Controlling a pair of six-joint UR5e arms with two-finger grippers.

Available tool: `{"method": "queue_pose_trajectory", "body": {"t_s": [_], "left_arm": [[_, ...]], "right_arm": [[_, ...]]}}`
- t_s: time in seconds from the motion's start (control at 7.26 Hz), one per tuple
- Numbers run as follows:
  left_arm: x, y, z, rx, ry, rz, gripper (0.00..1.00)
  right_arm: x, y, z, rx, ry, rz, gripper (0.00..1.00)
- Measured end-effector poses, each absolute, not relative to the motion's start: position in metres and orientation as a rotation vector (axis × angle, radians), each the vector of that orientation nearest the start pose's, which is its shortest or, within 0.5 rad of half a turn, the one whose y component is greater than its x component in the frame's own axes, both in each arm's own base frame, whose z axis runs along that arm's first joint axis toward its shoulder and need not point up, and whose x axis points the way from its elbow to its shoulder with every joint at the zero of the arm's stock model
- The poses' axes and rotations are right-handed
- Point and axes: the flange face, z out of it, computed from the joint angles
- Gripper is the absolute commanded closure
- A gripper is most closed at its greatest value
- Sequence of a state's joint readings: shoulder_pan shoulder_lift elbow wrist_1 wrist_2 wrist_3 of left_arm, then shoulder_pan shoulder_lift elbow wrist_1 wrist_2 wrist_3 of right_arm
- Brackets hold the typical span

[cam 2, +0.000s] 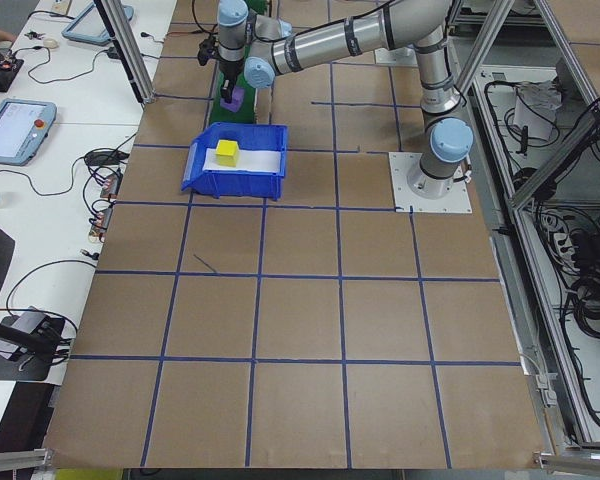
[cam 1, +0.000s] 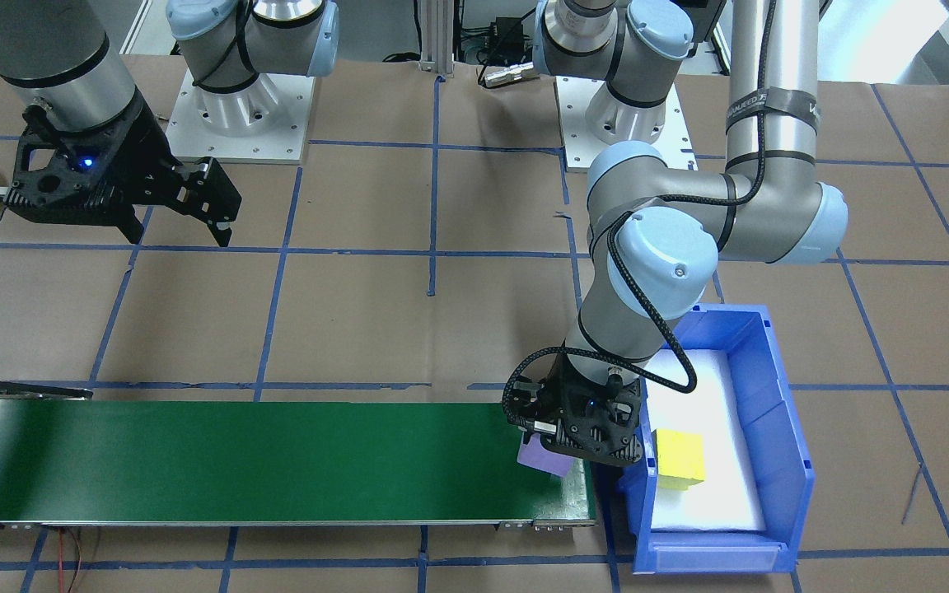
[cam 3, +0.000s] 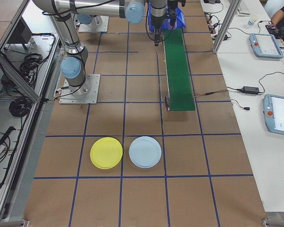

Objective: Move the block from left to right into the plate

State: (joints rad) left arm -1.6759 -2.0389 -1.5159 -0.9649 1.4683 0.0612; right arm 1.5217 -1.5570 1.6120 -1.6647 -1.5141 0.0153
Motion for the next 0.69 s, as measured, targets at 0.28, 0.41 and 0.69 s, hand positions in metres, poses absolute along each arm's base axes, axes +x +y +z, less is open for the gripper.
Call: {"method": "queue_pose_trajectory", "body": {"t_s": [0.28,0.41,0.69], "left_arm": [[-0.213,-0.649,0.296,0.243,3.227,-0.320,0.00],[-0.214,-0.646,0.291,0.235,3.231,-0.317,0.00],[-0.214,-0.642,0.299,0.225,3.233,-0.341,0.00]], "right_arm": [[0.114,-0.507,0.471,0.098,3.084,-0.065,0.00],[0.114,-0.508,0.472,0.096,3.084,-0.066,0.00],[0.114,-0.507,0.472,0.088,3.084,-0.065,0.00]]}}
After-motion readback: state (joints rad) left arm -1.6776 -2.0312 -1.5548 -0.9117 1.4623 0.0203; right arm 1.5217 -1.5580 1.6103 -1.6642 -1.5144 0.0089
